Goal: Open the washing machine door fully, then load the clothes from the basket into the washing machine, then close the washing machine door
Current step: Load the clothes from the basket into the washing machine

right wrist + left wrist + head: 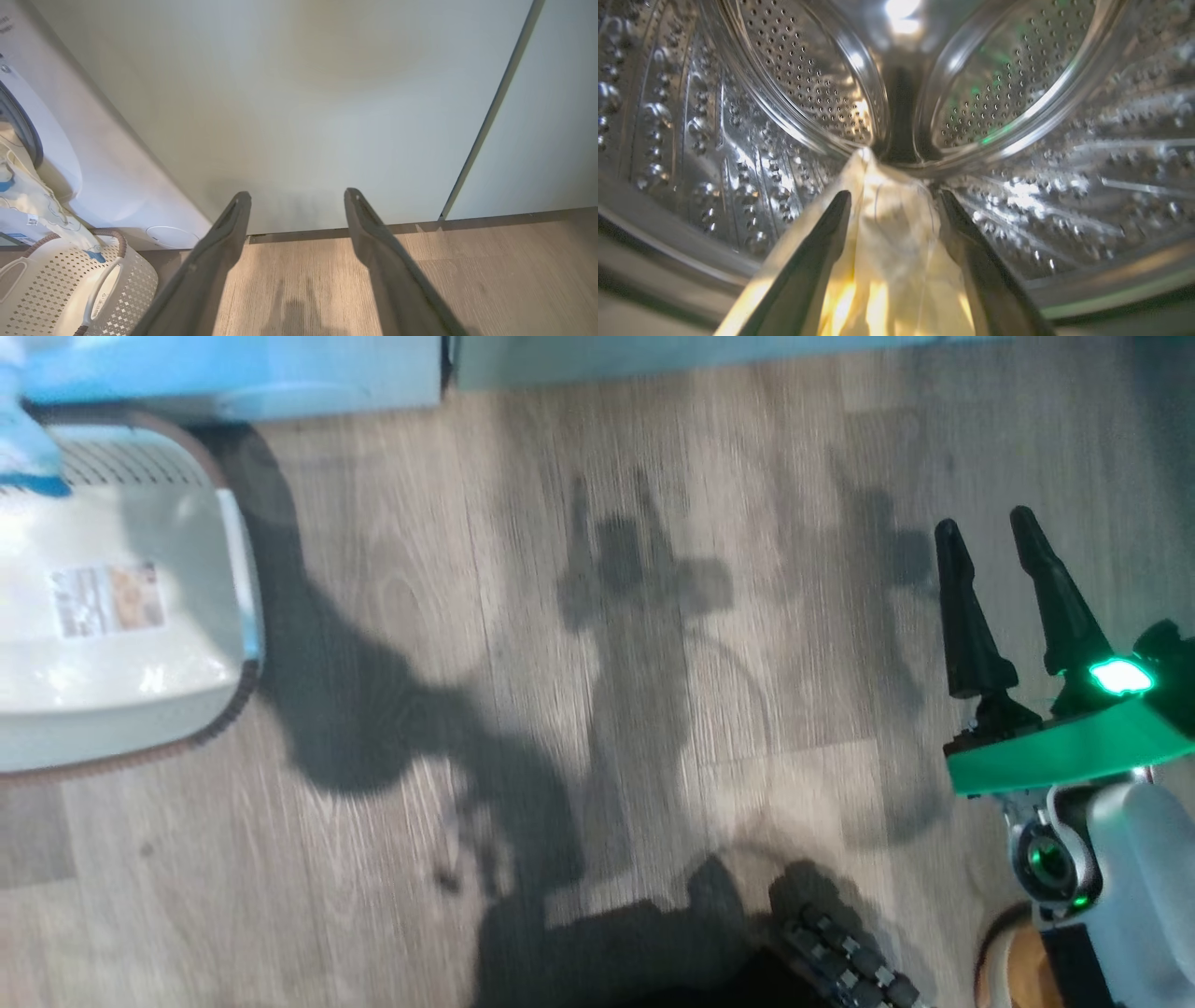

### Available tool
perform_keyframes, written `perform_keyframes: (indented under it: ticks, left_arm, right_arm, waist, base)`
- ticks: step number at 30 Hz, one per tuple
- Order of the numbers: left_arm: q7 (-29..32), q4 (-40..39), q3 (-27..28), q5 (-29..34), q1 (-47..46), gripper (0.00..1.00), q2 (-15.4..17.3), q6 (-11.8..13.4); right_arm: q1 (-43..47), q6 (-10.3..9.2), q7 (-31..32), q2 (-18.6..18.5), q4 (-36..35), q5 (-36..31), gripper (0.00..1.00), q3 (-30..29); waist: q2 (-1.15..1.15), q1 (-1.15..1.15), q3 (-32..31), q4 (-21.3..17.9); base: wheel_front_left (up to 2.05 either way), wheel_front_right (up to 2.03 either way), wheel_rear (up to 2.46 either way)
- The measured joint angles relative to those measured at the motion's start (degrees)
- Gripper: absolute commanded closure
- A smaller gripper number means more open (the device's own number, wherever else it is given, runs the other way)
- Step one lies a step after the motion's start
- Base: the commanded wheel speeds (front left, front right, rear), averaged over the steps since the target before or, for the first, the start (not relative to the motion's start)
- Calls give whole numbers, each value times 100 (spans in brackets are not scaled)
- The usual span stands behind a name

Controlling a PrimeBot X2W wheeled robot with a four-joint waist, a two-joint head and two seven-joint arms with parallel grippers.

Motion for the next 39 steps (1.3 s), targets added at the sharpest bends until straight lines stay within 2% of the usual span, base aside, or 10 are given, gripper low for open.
perform_keyframes:
  ticks: [11,18,21,24,29,35,39]
  left_arm:
    - [-259,59,-211,-491,1509,0,-320,-96]
    - [-327,-575,-243,-1004,3023,0,-616,-98]
    - [-327,-862,-205,-1059,3456,0,-633,-98]
    - [-328,-1406,100,-1188,4115,0,-668,-80]
    - [-335,-2386,571,-1221,5458,0,-942,157]
    - [-335,-3577,1213,-799,7007,0,-1311,376]
    - [-336,-4225,1524,-327,7710,0,-1634,414]
  right_arm:
    - [676,0,0,-68,77,-53,0,-172]
    - [1043,0,0,-137,87,-97,0,-254]
    - [1157,0,0,-143,91,-102,0,-287]
    - [1279,0,0,-153,90,-103,0,-333]
    - [1438,0,0,-158,90,-104,0,-366]
    - [1657,0,0,-158,80,-129,0,-419]
    - [1729,0,0,-156,75,-129,0,-446]
  waist:
    - [0,0,-969,141]
    - [0,-1,-1628,270]
    - [0,-1,-1803,313]
    - [0,-1,-2041,384]
    - [0,-1,-2368,474]
    - [0,-1,-2623,534]
    - [0,-1,-2641,574]
  base:
    - [0,0,0]
    - [0,0,0]
    - [0,0,0]
    - [0,0,0]
    - [0,0,0]
    - [0,0,0]
    - [0,0,0]
